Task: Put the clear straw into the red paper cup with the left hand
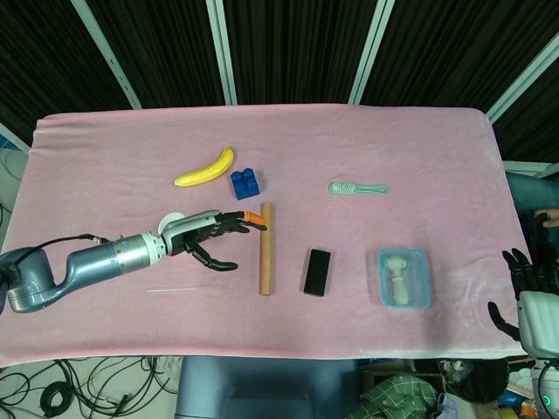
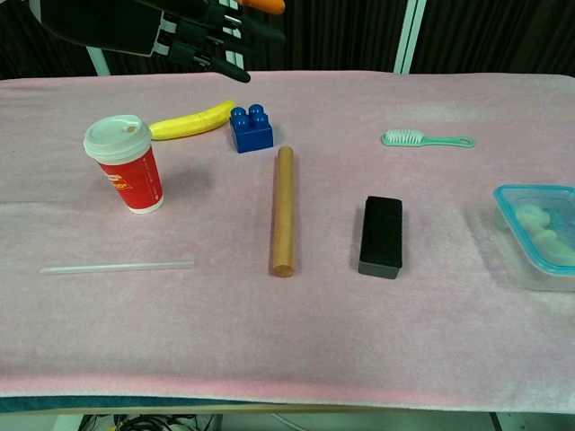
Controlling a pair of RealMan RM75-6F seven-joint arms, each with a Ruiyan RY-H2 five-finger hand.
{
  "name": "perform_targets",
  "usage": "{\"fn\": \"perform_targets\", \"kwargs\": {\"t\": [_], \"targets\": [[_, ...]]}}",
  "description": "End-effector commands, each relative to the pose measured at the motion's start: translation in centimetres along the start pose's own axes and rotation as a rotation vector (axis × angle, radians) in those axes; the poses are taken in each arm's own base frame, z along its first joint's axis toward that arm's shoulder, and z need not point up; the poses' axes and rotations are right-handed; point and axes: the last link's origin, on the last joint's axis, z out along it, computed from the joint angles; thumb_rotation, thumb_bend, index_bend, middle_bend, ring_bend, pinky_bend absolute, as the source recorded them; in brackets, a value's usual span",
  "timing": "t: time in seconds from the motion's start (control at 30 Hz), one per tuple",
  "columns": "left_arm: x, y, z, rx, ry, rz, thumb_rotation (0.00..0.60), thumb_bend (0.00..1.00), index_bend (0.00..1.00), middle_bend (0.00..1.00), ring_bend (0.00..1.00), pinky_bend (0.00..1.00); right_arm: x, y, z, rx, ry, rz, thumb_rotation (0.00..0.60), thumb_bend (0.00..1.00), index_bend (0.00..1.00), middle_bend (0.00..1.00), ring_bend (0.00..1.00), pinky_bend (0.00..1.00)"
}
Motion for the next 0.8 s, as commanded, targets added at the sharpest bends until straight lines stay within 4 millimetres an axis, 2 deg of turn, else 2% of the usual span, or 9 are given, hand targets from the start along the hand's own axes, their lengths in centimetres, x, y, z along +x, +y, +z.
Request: {"fn": "perform_targets", "kwargs": {"t": [0.03, 0.23, 0.47, 0.63, 0.8], "targets": [[-0.7, -0.3, -0.1, 0.029, 0.021, 0.034, 0.600, 0.26, 0.16, 0.13, 0.00, 0.06, 0.0, 0.1, 0.0, -0.006, -0.001, 0.007, 0.600, 0.26, 0.06, 0.04, 0.16, 0.20], [-1.5, -1.8, 0.2, 0.075, 0.018, 0.134, 0.600, 0.26, 0.16, 0.13, 0.00, 0.06, 0.0, -0.1, -0.1, 0.003, -0.001, -0.001, 0.600, 0.26, 0.06, 0.04, 0.16, 0.20], [-2.6, -4.5, -1.0, 0.131, 0.012, 0.377, 0.600, 0.26, 0.18, 0.14, 0.00, 0.06, 0.1, 0.1, 0.0, -0.009, 0.001, 0.007, 0.600, 0.26, 0.06, 0.04, 0.16, 0.20], [-4.4, -7.2, -1.5, 0.170, 0.015, 0.543, 0.600, 0.26, 0.20, 0.14, 0.00, 0.06, 0.0, 0.0, 0.0, -0.007, -0.001, 0.008, 0.600, 0.26, 0.06, 0.04, 0.16, 0.20], [-5.7, -9.1, -1.6, 0.197, 0.022, 0.624, 0.600, 0.27, 0.21, 0.17, 0.00, 0.11, 0.1, 0.0, -0.1, -0.007, 0.001, 0.008, 0.600, 0.26, 0.06, 0.04, 0.16, 0.20]]}}
